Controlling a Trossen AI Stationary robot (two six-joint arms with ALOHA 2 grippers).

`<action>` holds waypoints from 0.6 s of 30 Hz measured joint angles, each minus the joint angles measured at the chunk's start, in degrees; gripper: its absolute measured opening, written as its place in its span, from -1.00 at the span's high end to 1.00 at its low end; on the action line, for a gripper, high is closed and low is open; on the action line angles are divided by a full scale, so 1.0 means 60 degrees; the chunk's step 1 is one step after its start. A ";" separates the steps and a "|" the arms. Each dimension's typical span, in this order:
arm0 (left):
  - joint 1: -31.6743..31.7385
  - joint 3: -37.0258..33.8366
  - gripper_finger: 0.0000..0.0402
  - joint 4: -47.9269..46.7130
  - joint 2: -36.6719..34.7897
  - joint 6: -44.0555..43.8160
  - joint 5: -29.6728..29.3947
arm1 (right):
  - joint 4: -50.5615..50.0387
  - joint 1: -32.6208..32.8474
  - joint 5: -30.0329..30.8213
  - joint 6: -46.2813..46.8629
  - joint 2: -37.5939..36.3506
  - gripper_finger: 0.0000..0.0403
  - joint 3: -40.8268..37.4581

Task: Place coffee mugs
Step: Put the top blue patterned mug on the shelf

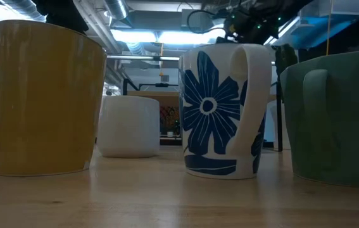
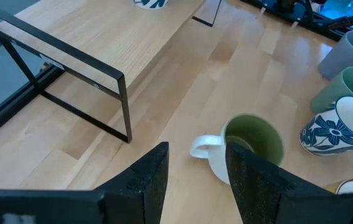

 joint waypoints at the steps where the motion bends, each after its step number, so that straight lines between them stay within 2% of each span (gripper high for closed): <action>1: 0.0004 0.0000 0.24 -0.0001 -0.0003 0.0003 -0.0001 | 0.0220 0.0056 -0.0059 0.0094 0.0063 0.52 0.0003; 11: 0.0000 0.0000 0.24 -0.0006 0.0000 0.0009 0.0000 | 0.2063 0.0435 -0.0316 0.0773 0.0802 0.52 0.0022; 15: 0.0001 0.0000 0.24 -0.0006 0.0000 0.0011 0.0000 | 0.2750 0.0426 -0.0072 0.0804 0.1007 0.52 0.0094; 18: 0.0000 0.0000 0.24 -0.0007 -0.0004 0.0011 0.0000 | 0.2577 0.0422 0.0220 0.0788 0.0996 0.52 0.0579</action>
